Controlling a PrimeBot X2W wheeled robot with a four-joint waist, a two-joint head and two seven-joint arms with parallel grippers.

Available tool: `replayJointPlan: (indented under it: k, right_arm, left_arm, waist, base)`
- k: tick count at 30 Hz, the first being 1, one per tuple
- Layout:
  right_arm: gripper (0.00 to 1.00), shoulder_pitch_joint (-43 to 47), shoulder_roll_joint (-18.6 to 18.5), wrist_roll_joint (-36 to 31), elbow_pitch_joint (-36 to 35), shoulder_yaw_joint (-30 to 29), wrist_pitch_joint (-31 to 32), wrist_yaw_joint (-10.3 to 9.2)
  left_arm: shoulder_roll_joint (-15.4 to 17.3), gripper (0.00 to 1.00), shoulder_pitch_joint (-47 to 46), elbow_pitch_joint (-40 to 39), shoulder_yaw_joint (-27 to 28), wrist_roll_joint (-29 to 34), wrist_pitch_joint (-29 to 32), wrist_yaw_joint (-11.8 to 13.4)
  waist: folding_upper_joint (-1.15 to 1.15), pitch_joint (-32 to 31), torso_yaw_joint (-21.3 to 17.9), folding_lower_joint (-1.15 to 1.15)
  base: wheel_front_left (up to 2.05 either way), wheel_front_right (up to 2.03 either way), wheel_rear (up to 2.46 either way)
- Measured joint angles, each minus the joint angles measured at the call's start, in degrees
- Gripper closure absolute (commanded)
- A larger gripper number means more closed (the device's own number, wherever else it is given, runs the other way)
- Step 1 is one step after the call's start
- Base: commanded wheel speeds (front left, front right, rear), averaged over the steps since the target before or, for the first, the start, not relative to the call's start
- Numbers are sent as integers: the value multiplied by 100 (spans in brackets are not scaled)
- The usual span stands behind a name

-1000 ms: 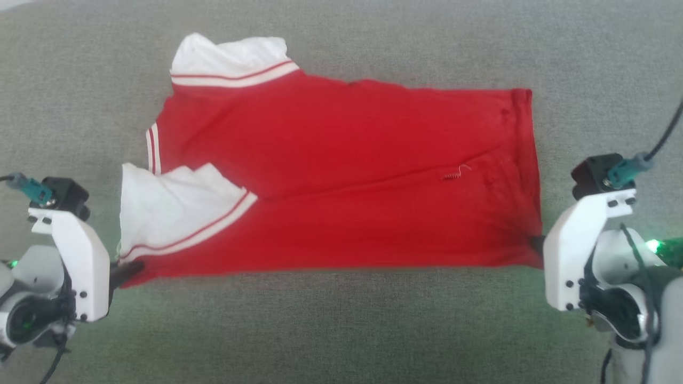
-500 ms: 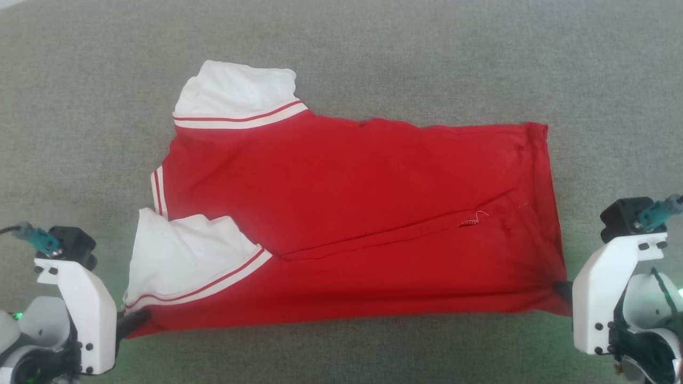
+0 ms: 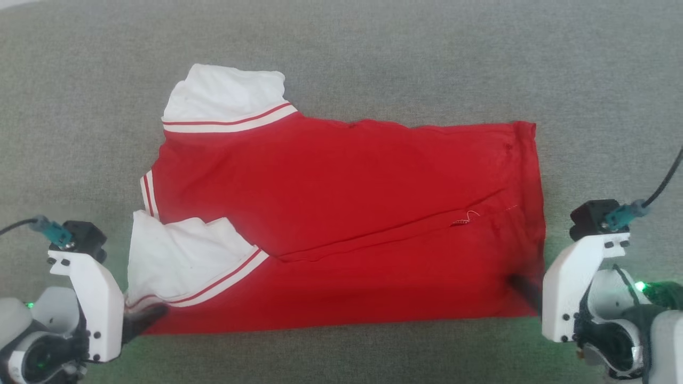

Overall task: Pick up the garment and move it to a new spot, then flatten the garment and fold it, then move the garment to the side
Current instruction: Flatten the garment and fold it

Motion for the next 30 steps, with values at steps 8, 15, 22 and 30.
replayJointPlan:
  k: [8,15,22,30]
  right_arm:
    - [0,126,15,9,-650,22,-399,-4]
    - [0,5,15,169,-1114,98,-1530,-4]
    - [0,-347,13,203,-947,412,-3483,-4]
    - [0,-592,13,110,-445,1004,-5067,-4]
  left_arm:
    - [731,0,-321,-639,174,310,12,247]
    - [1210,0,-890,-1168,466,577,281,456]
    - [1070,0,-1594,-698,777,880,469,201]
    - [714,0,-2447,413,1000,1240,797,-375]
  waist:
    - [0,-218,-143,0]
    - [0,-254,-435,0]
    - [0,-133,-881,0]
    - [0,212,-1413,0]
  base:
    - [0,0,0]
    - [0,0,0]
    - [0,0,0]
    - [0,0,0]
